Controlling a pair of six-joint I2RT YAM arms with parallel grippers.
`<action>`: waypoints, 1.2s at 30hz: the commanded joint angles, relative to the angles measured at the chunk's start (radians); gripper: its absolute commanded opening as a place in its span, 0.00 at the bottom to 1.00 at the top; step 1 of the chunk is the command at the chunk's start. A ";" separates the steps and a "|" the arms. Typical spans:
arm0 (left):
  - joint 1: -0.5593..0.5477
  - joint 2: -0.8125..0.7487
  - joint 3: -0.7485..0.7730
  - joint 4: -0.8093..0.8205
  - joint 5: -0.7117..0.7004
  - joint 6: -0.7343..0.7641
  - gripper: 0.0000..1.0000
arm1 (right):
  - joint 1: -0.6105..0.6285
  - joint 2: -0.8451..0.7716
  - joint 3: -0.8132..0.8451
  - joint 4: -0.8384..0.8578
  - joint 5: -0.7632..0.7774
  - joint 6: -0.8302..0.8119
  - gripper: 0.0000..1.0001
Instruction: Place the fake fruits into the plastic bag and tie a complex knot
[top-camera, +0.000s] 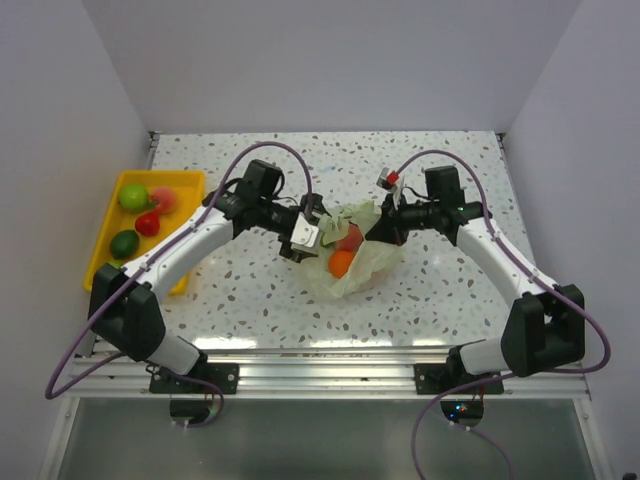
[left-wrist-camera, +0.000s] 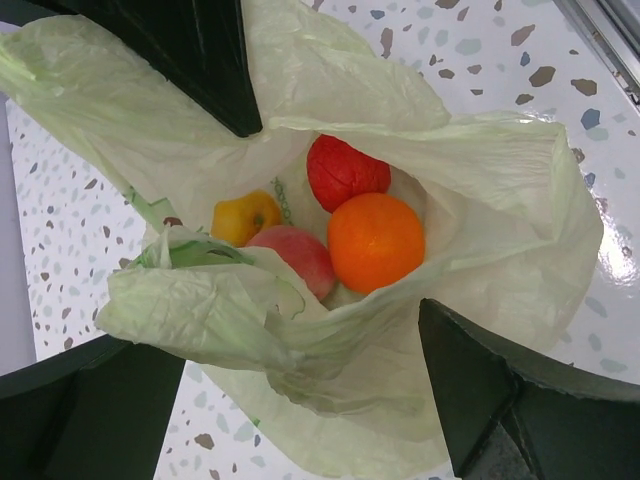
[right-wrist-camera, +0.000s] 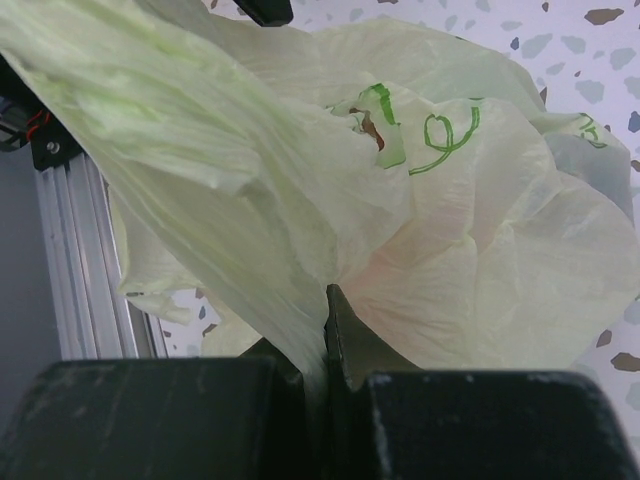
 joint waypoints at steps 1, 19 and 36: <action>-0.008 0.039 0.051 -0.018 0.060 0.070 1.00 | 0.004 -0.015 0.052 -0.034 -0.042 -0.046 0.00; 0.066 -0.226 -0.212 0.405 -0.013 -0.341 0.00 | -0.141 -0.063 0.000 0.107 -0.006 0.202 0.00; 0.018 -0.634 -0.689 0.324 -0.133 0.033 0.00 | -0.162 -0.133 -0.063 -0.071 0.214 -0.136 0.00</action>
